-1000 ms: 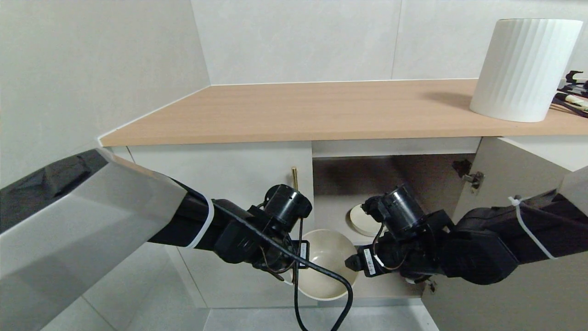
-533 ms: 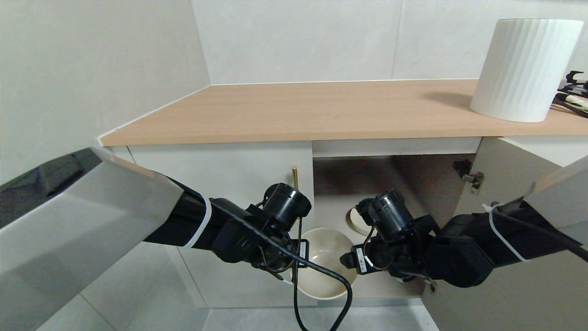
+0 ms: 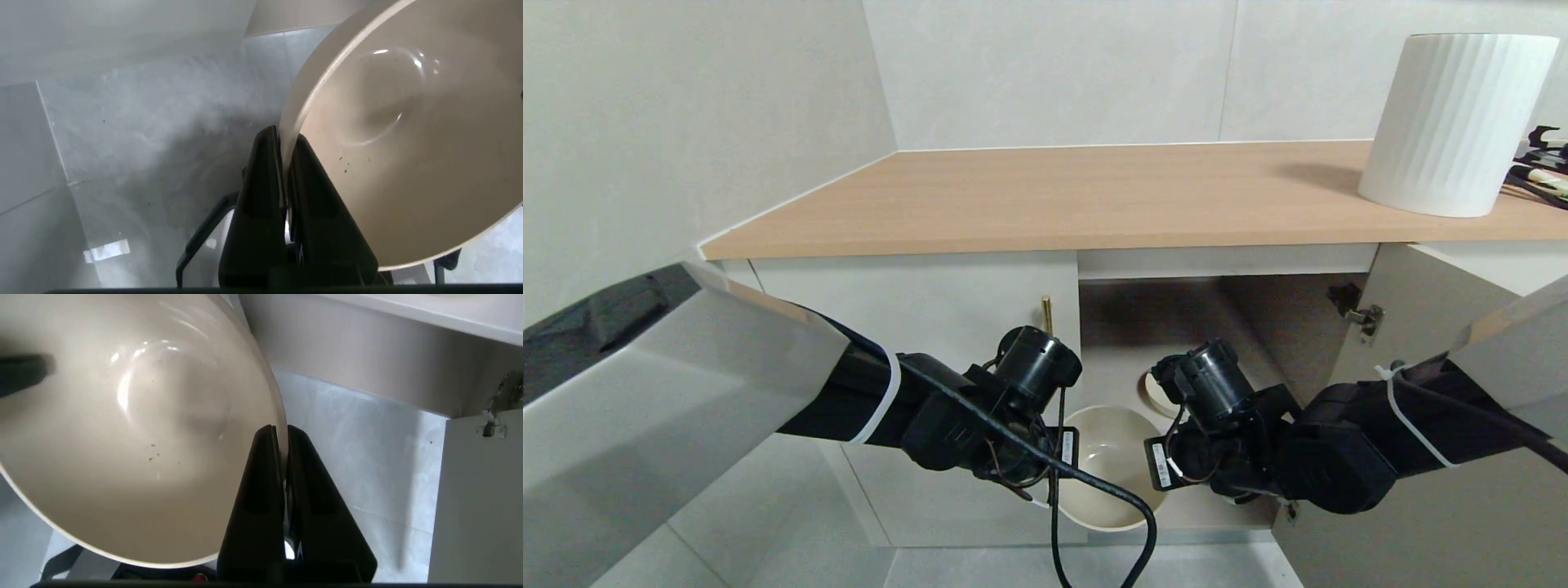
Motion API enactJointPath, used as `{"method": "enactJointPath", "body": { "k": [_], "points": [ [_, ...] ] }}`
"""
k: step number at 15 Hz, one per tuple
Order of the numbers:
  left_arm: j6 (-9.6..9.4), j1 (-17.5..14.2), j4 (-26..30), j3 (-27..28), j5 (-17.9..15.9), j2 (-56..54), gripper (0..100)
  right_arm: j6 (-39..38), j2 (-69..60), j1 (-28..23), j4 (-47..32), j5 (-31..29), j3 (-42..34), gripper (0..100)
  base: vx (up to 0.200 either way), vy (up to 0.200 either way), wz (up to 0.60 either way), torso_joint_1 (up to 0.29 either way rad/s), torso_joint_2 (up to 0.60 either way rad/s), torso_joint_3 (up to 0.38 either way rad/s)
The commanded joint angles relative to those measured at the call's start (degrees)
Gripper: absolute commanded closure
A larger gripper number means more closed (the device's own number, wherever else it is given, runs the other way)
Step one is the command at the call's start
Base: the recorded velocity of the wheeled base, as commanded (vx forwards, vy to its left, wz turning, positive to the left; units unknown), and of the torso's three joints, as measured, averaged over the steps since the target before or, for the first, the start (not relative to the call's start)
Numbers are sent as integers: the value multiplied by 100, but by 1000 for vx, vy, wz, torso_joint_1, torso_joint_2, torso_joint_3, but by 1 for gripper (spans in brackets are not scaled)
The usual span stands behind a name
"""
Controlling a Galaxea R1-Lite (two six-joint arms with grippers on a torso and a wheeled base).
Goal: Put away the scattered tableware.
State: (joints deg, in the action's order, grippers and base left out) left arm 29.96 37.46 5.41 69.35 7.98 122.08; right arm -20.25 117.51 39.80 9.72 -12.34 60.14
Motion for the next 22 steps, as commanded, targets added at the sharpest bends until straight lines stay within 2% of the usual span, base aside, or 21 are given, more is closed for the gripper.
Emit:
{"method": "enactJointPath", "body": {
  "k": [1,8,9,16,22],
  "points": [
    [1,-2,12,-1,19,-8,100,3,9,1,-14,-14,-2,100,0,0,0,0,0,0],
    [1,-2,21,-1,19,-26,100,12,9,1,-14,-14,16,100,0,0,0,0,0,0],
    [1,-2,21,-1,19,-35,0,12,9,1,-14,-14,16,100,0,0,0,0,0,0],
    [9,-2,12,-1,19,-44,0,21,9,-8,-14,-14,-11,100,0,0,0,0,0,0],
    [9,-2,12,-1,19,-52,0,65,229,-509,-75,-23,183,100,0,0,0,0,0,0]
  ]
}}
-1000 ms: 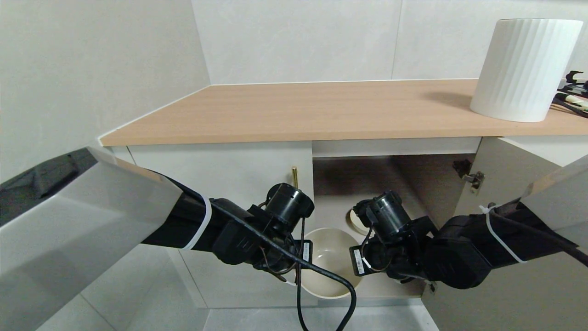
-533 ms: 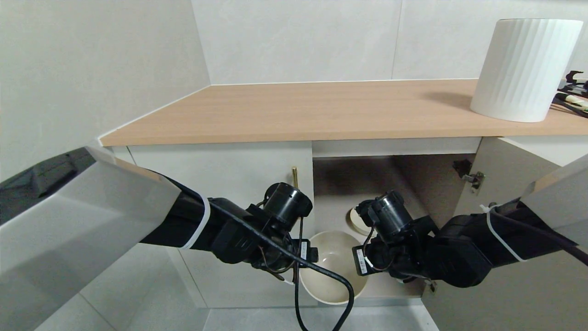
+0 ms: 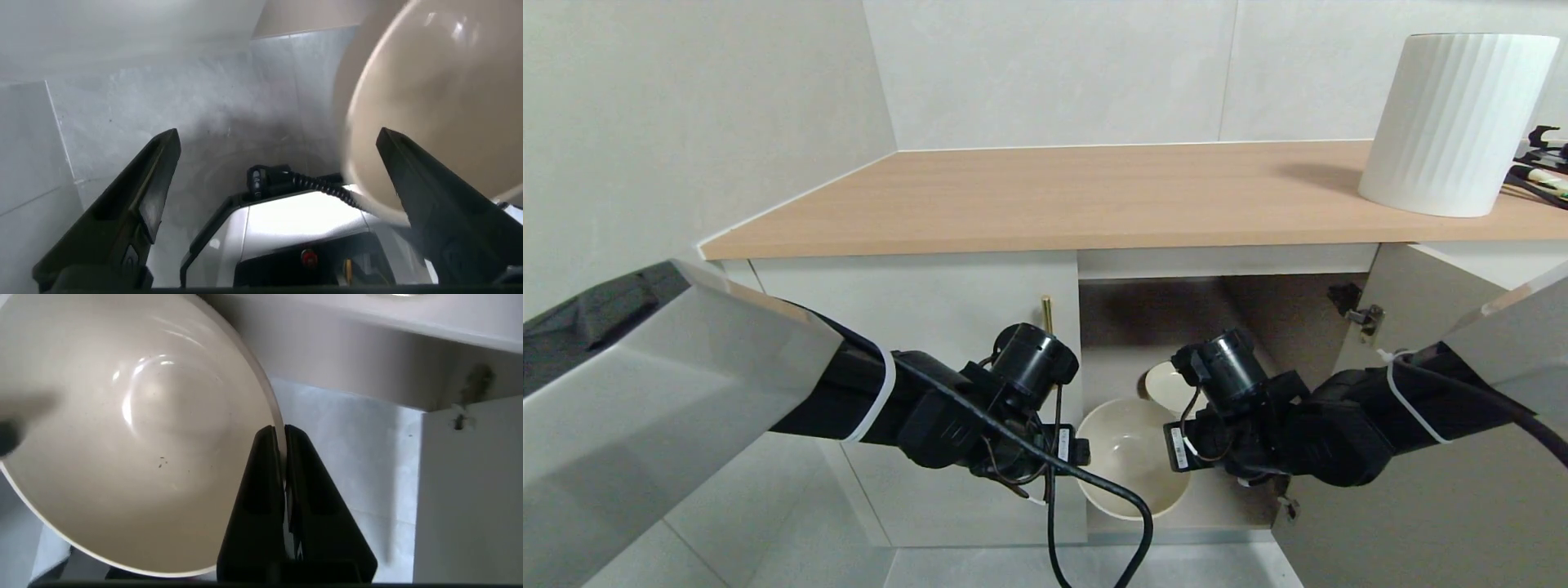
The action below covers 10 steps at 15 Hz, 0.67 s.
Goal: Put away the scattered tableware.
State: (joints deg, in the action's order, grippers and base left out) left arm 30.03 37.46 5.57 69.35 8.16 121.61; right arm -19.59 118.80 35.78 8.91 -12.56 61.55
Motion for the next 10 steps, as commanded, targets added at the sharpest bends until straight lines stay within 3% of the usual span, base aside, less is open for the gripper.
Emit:
{"method": "enactJointPath", "body": {
  "k": [1,5,10],
  "points": [
    [3,-2,5,-1,2,-6,0,-1,188,-212,-21,-10,147,100,0,0,0,0,0,0],
    [3,-2,5,-9,2,-15,0,-62,513,-616,-135,-142,516,100,0,0,0,0,0,0],
    [-5,24,5,-18,2,-15,0,-792,829,-1108,-118,-151,1184,100,0,0,0,0,0,0]
  ]
}}
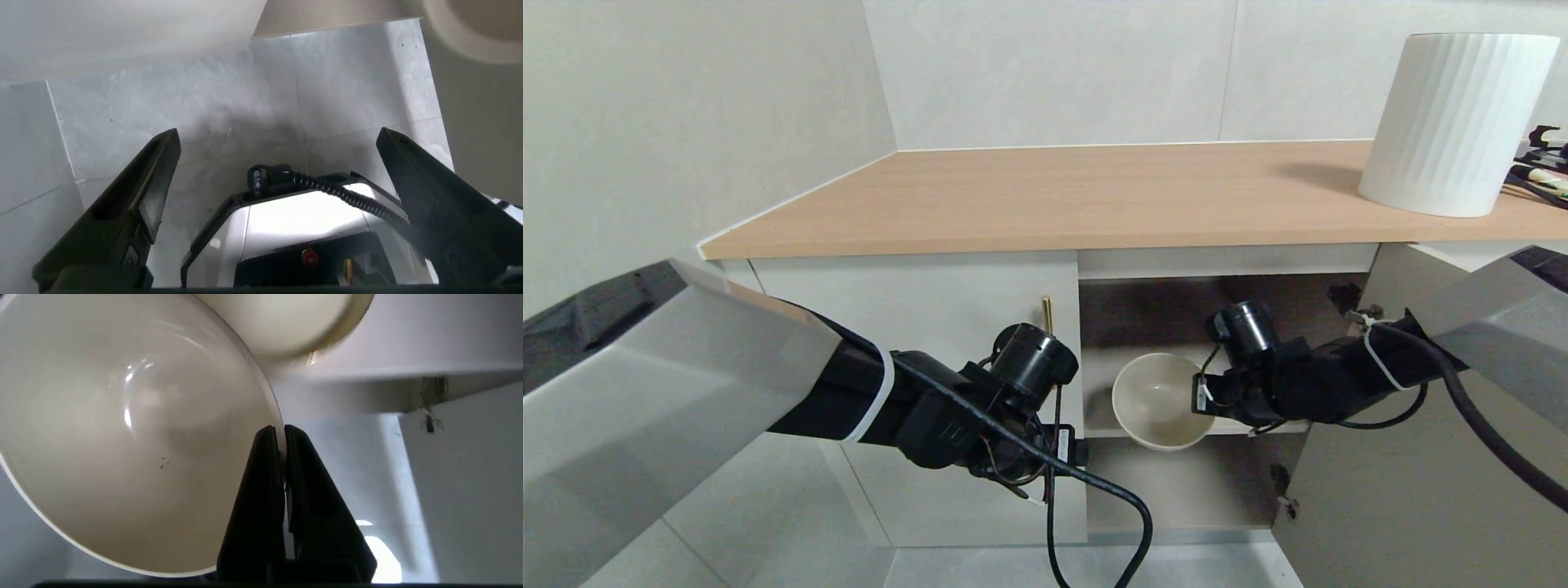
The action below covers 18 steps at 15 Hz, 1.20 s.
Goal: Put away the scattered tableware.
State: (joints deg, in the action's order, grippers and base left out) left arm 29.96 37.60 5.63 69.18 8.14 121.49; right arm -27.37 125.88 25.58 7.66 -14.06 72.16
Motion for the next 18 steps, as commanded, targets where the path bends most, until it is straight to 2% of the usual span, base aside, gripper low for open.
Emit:
{"method": "enactJointPath", "body": {
  "k": [1,7,11,18],
  "points": [
    [1,11,-1,-1,3,-3,0,-181,183,-149,8,-9,229,100,0,0,0,0,0,0],
    [9,11,-1,-1,3,-3,0,-788,534,-334,43,-194,686,100,0,0,0,0,0,0],
    [9,11,-1,-1,3,6,0,-849,701,-413,351,-300,765,100,0,0,0,0,0,0],
    [9,11,-1,-1,3,24,0,-1025,1044,-712,368,-379,1143,100,0,0,0,0,0,0]
  ]
}}
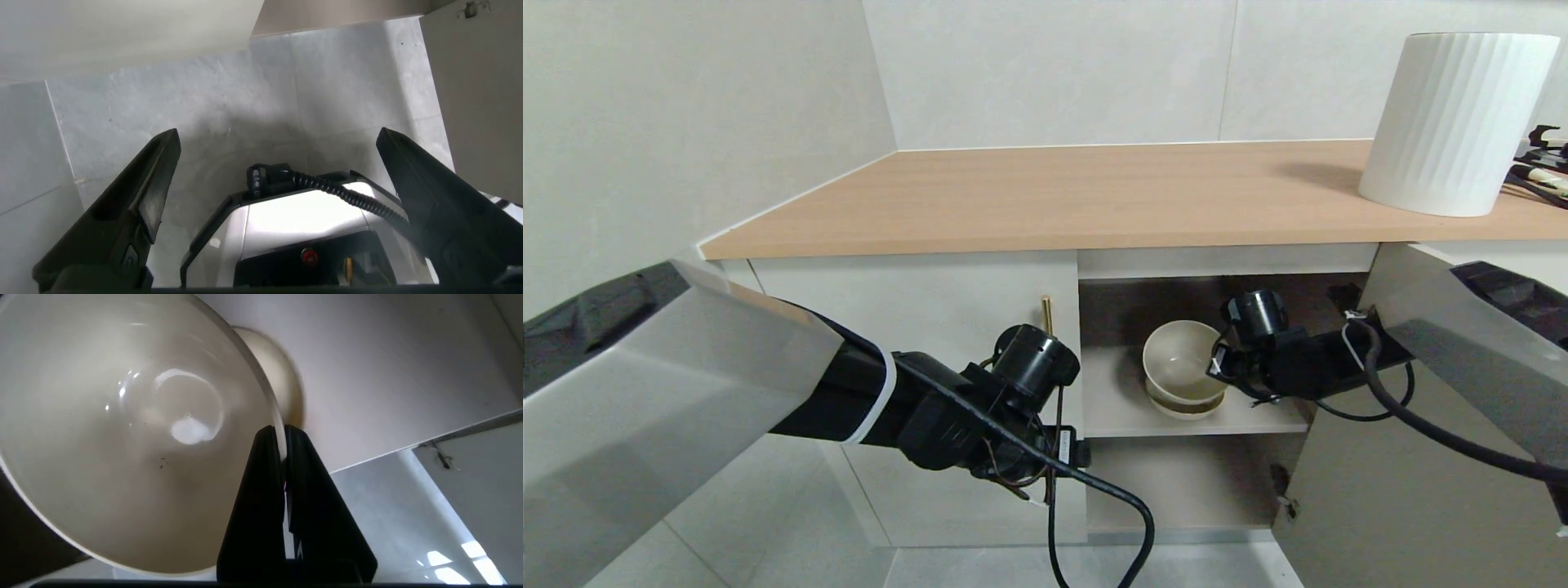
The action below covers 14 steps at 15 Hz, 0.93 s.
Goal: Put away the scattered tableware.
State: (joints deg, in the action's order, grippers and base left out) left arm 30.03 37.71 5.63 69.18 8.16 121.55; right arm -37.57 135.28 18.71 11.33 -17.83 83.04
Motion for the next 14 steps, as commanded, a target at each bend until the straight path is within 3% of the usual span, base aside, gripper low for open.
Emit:
{"method": "enactJointPath", "body": {
  "k": [1,14],
  "points": [
    [3,0,-1,-1,2,9,0,-5,130,-52,1,-1,63,100,0,0,0,0,0,0],
    [-5,0,-1,-1,2,26,0,4,376,1,1,-106,221,100,0,0,0,0,0,0]
  ]
}}
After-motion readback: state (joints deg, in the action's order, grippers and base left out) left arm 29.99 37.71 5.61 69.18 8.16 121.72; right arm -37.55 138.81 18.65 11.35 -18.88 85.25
